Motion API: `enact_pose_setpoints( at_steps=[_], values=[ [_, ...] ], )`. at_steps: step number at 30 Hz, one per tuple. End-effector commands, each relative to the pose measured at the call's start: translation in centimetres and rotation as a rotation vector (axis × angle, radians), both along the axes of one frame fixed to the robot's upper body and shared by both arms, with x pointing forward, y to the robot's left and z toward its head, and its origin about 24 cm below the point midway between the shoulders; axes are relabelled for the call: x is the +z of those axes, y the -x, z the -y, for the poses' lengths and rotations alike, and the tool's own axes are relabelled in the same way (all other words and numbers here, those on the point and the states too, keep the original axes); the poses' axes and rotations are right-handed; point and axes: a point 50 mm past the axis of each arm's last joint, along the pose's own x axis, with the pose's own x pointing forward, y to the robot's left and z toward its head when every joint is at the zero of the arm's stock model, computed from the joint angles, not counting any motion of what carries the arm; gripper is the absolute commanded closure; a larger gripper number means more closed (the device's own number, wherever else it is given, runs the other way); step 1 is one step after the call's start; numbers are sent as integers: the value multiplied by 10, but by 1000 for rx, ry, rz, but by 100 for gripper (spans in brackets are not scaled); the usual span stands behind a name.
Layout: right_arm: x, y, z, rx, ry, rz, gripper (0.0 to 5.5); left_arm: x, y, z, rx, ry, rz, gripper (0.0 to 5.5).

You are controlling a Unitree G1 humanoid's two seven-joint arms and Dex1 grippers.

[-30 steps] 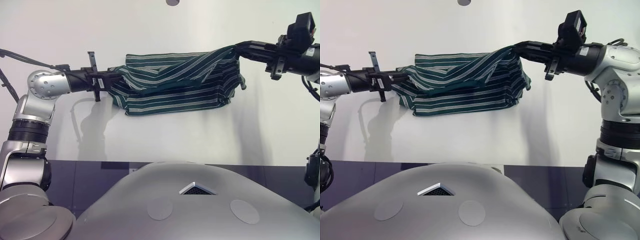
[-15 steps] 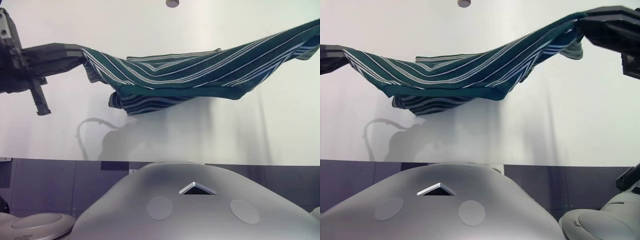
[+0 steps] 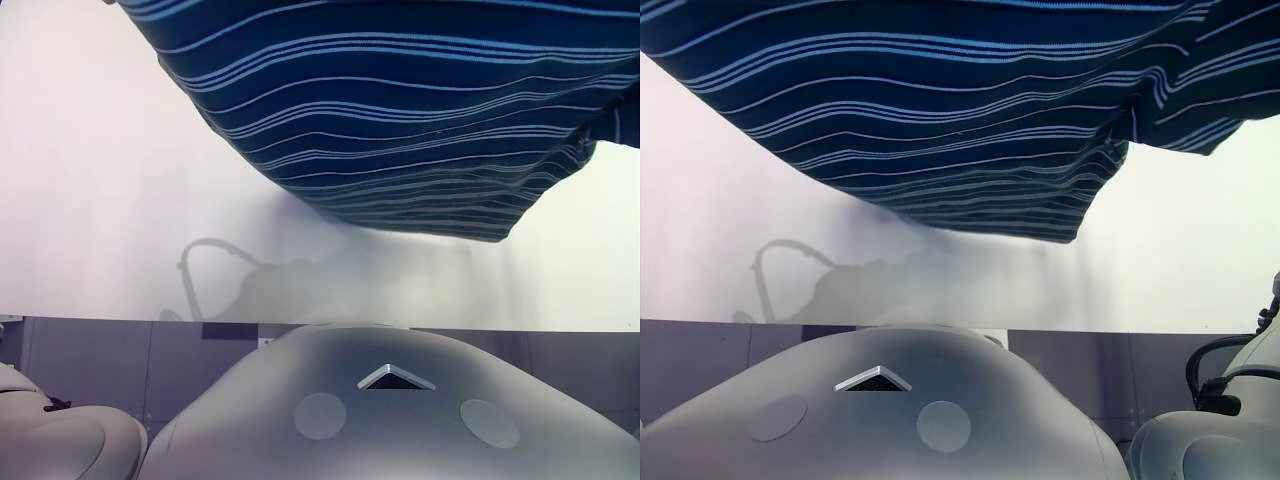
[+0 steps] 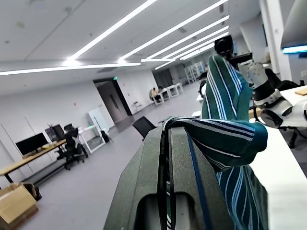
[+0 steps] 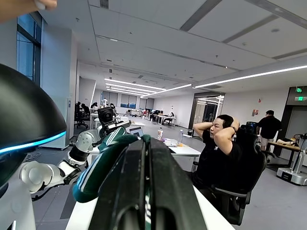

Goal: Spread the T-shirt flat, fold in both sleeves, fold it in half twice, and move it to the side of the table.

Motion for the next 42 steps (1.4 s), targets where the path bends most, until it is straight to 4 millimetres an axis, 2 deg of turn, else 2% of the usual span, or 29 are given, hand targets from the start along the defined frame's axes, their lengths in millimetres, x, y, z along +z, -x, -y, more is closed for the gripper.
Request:
enact_pose_setpoints(
  at_steps=[1, 5, 7, 10, 13, 17, 19, 20, 22, 25, 26, 28, 30, 32, 33, 35, 37, 38, 40, 42],
  values=[
    [-13, -7, 2, -35, 25, -51, 550, 0, -2, -1, -8, 16, -7, 547],
    [-42, -17, 5, -70, 69, -148, 550, -9, -7, 2, 8, -30, -27, 547],
    [-69, -25, 5, -100, 112, -223, 550, -36, -20, 7, 42, -137, -104, 547],
    [-102, -50, 3, -183, 150, -293, 550, -89, -58, 12, 144, -274, -204, 547],
    [-128, -98, -5, -320, 212, -334, 550, -131, -109, 11, 261, -368, -246, 547],
    [-165, -171, -29, -494, 364, -424, 550, -153, -164, 13, 366, -432, -288, 547],
    [-193, -199, -53, -633, 469, -470, 550, -172, -188, 19, 450, -465, -375, 547],
    [-205, -207, -66, -690, 523, -463, 550, -183, -198, 20, 534, -489, -419, 547],
    [-216, -214, -85, -781, 564, -419, 550, -197, -207, 20, 673, -503, -469, 547],
    [-222, -220, -98, -955, 595, -328, 485, -210, -213, 13, 889, -422, -540, 550],
    [-222, -221, -98, -1015, 606, -299, 472, -215, -213, 10, 949, -382, -573, 526],
    [-221, -223, -85, -1172, 648, -229, 436, -221, -214, 7, 1050, -288, -624, 495],
    [-221, -223, -76, -1217, 663, -191, 402, -220, -214, 2, 1109, -256, -611, 466],
    [-229, -216, -77, -1033, 602, -218, 370, -216, -208, -12, 1053, -297, -533, 436],
    [-237, -208, -74, -882, 577, -224, 365, -219, -200, -26, 1057, -364, -474, 415],
    [-254, -163, -43, -525, 558, -223, 365, -231, -163, -40, 776, -381, -407, 377],
    [-256, -114, -27, -279, 592, -243, 365, -236, -109, -36, 474, -416, -396, 344],
    [-257, -93, -25, -191, 641, -255, 365, -239, -82, -34, 370, -463, -422, 344],
    [-265, -62, -29, -60, 737, -275, 365, -241, -45, -36, 254, -563, -501, 344],
    [-277, -49, -37, -18, 783, -278, 365, -238, -32, -38, 237, -629, -523, 344]
  ],
)
